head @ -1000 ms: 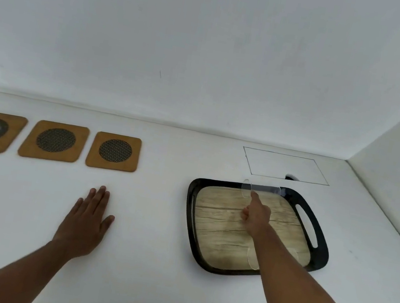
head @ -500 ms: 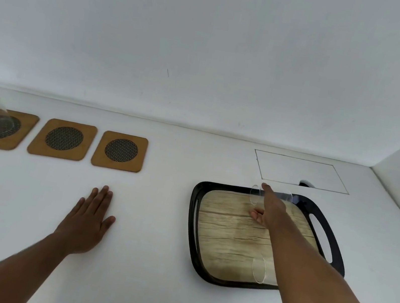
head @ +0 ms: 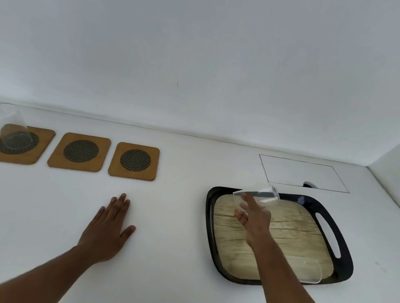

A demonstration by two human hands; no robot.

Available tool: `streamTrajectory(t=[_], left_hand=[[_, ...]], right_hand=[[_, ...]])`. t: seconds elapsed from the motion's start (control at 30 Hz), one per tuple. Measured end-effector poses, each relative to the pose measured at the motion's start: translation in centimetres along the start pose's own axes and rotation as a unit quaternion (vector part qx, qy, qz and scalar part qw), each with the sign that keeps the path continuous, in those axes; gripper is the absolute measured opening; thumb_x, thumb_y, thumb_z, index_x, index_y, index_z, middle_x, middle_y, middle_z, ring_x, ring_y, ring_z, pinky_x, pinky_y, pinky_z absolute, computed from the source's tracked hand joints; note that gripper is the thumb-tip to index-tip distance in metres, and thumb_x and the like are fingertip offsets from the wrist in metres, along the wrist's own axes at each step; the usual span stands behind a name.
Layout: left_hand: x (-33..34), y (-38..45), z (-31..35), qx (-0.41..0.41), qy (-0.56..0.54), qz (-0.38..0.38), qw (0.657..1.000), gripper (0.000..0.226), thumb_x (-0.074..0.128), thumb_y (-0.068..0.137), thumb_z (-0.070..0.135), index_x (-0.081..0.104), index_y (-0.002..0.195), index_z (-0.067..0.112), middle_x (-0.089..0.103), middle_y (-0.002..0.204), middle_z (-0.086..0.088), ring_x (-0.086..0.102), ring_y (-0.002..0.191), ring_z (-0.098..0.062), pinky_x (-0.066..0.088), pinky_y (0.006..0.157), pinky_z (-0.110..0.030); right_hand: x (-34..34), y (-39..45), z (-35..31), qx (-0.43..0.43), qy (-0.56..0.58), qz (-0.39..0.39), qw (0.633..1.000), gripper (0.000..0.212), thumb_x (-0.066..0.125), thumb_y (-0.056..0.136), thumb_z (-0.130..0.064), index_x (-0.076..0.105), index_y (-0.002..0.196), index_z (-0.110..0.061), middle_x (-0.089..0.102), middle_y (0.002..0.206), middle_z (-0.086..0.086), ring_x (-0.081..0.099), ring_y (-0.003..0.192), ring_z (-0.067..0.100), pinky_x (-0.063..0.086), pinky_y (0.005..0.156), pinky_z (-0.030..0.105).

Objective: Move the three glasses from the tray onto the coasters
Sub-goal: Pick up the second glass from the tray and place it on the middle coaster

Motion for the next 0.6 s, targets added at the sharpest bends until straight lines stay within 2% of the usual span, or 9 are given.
streamTrajectory(t=[0.07,0.13,0.2,0.27,0.33,0.4,0.5,0.6], left_hand=[[-0.8,-0.3,-0.8,0.006,-0.004,0.012,1.000,0.088,0.009,0.087,0.068,-0.004,0.157,0.017,-0.014,0.165,0.003,-0.013,0.151,-0.015,0.002,0.123,-0.036],[-2.1,-0.8,-2.9,-0.004,-0.004,0.029,1.000,0.086,0.011,0.089,0.068,-0.002,0.158,0.018,-0.013,0.165,0.004,-0.012,0.151,-0.015,0.003,0.123,-0.037],[-3.3,-1.1,-5.2,-0.019,-0.004,0.042,0.999,0.084,0.014,0.091,0.066,0.000,0.158,0.017,-0.011,0.166,0.002,-0.009,0.152,-0.016,0.004,0.123,-0.037],[-4.5,-1.4,-8.1,-0.038,0.001,0.048,0.998,0.080,0.022,0.096,0.063,0.000,0.158,0.016,-0.009,0.166,0.000,-0.009,0.152,-0.018,0.003,0.122,-0.037],[-5.5,-1.6,-10.8,-0.057,0.000,0.048,0.997,0.078,0.029,0.098,0.057,0.000,0.158,0.016,-0.008,0.167,-0.003,-0.008,0.153,-0.020,0.003,0.122,-0.037],[-6.2,-1.8,-12.9,-0.068,0.000,0.044,0.997,0.077,0.032,0.099,0.055,-0.001,0.158,0.017,-0.005,0.168,-0.005,-0.006,0.153,-0.022,0.004,0.123,-0.038],[-6.7,-2.1,-15.6,-0.077,-0.004,0.031,0.997,0.076,0.031,0.099,0.056,-0.003,0.158,0.020,-0.004,0.168,-0.004,-0.006,0.153,-0.021,0.003,0.123,-0.037],[-6.6,-2.4,-17.5,-0.063,0.008,0.012,0.998,0.081,0.016,0.094,0.067,-0.007,0.157,0.023,-0.011,0.167,-0.001,-0.012,0.152,-0.017,0.001,0.123,-0.035]], right_hand=[[2.2,-1.4,0.3,-0.035,-0.005,-0.033,0.999,0.048,0.095,0.064,-0.024,0.053,0.085,-0.013,0.049,0.073,0.011,0.056,0.058,0.021,0.053,0.057,0.032],[5.1,-2.7,1.0,-0.071,-0.020,-0.060,0.996,0.054,0.094,0.066,-0.019,0.041,0.078,-0.015,0.044,0.070,0.012,0.050,0.060,0.026,0.048,0.056,0.032],[7.5,-3.6,1.9,-0.094,-0.048,-0.060,0.993,0.058,0.095,0.057,-0.025,0.048,0.086,-0.008,0.049,0.079,0.016,0.050,0.071,0.028,0.051,0.059,0.034],[10.1,-4.4,3.1,-0.104,-0.071,-0.058,0.990,0.076,0.097,0.052,-0.031,0.053,0.108,-0.005,0.063,0.095,0.013,0.063,0.081,0.025,0.058,0.067,0.033],[13.0,-5.7,4.2,-0.111,-0.102,-0.058,0.987,0.079,0.097,0.059,-0.027,0.050,0.121,-0.007,0.069,0.110,0.005,0.071,0.090,0.023,0.061,0.078,0.038],[15.9,-7.1,5.2,-0.123,-0.137,-0.068,0.981,0.080,0.096,0.065,-0.024,0.050,0.131,-0.015,0.070,0.116,0.001,0.072,0.097,0.021,0.060,0.088,0.040],[20.4,-8.9,6.5,-0.138,-0.200,-0.102,0.965,0.072,0.095,0.072,-0.023,0.055,0.132,-0.020,0.070,0.117,-0.006,0.070,0.101,0.013,0.054,0.087,0.028],[24.9,-10.2,7.8,-0.147,-0.259,-0.130,0.946,0.065,0.096,0.068,-0.026,0.059,0.121,-0.022,0.070,0.115,-0.005,0.071,0.102,0.014,0.053,0.084,0.026]])
Point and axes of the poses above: each hand's wrist, its own y-axis towards the middle knuckle, its own x-axis out of the palm, z = x × y, the point moved 10 cm from there along y, towards the middle knuckle
